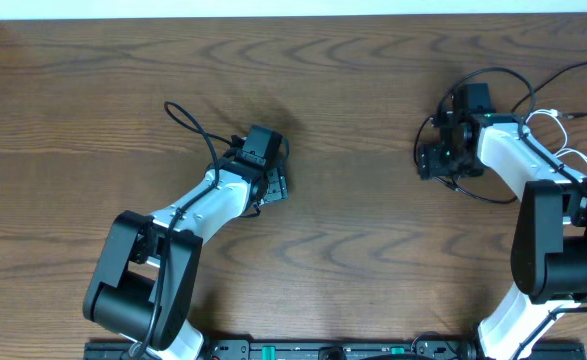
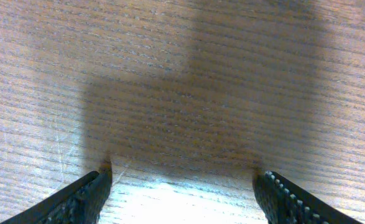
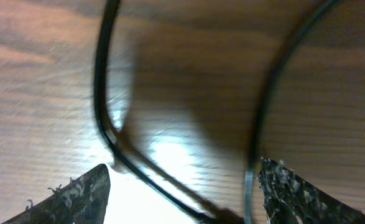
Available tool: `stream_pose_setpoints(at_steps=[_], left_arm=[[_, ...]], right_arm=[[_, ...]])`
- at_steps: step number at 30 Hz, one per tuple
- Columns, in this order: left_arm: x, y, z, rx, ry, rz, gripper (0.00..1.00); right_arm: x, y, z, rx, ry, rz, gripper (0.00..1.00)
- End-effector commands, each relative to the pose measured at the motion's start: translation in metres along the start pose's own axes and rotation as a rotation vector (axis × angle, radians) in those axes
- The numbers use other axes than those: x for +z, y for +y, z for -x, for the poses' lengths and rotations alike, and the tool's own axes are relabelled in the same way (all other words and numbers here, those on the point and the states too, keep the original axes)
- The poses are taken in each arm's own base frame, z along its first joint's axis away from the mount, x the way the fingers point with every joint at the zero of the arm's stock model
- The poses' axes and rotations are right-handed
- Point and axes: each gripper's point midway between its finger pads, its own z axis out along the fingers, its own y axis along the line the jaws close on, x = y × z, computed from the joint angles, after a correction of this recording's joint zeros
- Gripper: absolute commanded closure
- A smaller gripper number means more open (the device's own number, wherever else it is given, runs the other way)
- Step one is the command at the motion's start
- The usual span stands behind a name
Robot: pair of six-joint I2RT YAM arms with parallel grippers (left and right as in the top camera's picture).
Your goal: Untangle cables
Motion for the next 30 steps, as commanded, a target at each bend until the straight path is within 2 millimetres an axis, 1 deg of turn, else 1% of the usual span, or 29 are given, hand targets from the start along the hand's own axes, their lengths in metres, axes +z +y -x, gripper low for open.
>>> stream_pose_setpoints(at_steps=[1,5,7,10,12,13,21,24,27,29,30], left_arm=[[0.011,0.006,-0.017,-0.016,0.059,0.012,0.2],[0.011,0.006,-0.017,-0.016,0.058,0.011,0.2],[0.011,0.006,-0.016,-0.015,0.056,0.01,0.2],[0.011,0.006,-0.017,-0.015,0.056,0.01,0.2],[0.011,0.006,-0.016,-0.016,0.056,0.01,0.2],[0.011,0.006,-0.016,-0.016,0.056,0.01,0.2],[0.011,0.006,-0.017,-0.015,0.057,0.011,0.2],[0.011,0.006,-0.017,-0.015,0.06,0.012,0.2],[0.011,0.006,-0.017,-0.015,0.059,0.012,0.2],[0.011,0.006,-0.017,-0.015,0.059,0.012,0.2],[0.011,0.006,-0.017,-0.015,0.059,0.012,0.2]], right_arm=[[0.009,0.017,-0.013,0.015,0.043,0.092,0.26],[0.008,0.026,-0.018,0.02,0.066,0.143,0.29],[0.007,0.034,-0.02,0.022,0.071,0.187,0.32],[0.007,0.038,-0.02,0.012,0.073,0.194,0.46],[0.007,0.042,-0.021,-0.001,0.075,0.19,0.51],[0.008,0.042,-0.021,-0.007,0.076,0.179,0.52],[0.014,0.031,-0.029,-0.066,0.096,0.01,0.59],[0.019,0.032,-0.038,-0.094,0.116,-0.03,0.6],[0.022,0.03,-0.047,-0.089,0.131,-0.064,0.64],[0.025,0.025,-0.053,-0.074,0.142,-0.097,0.71],[0.026,0.024,-0.056,-0.066,0.148,-0.106,0.79]])
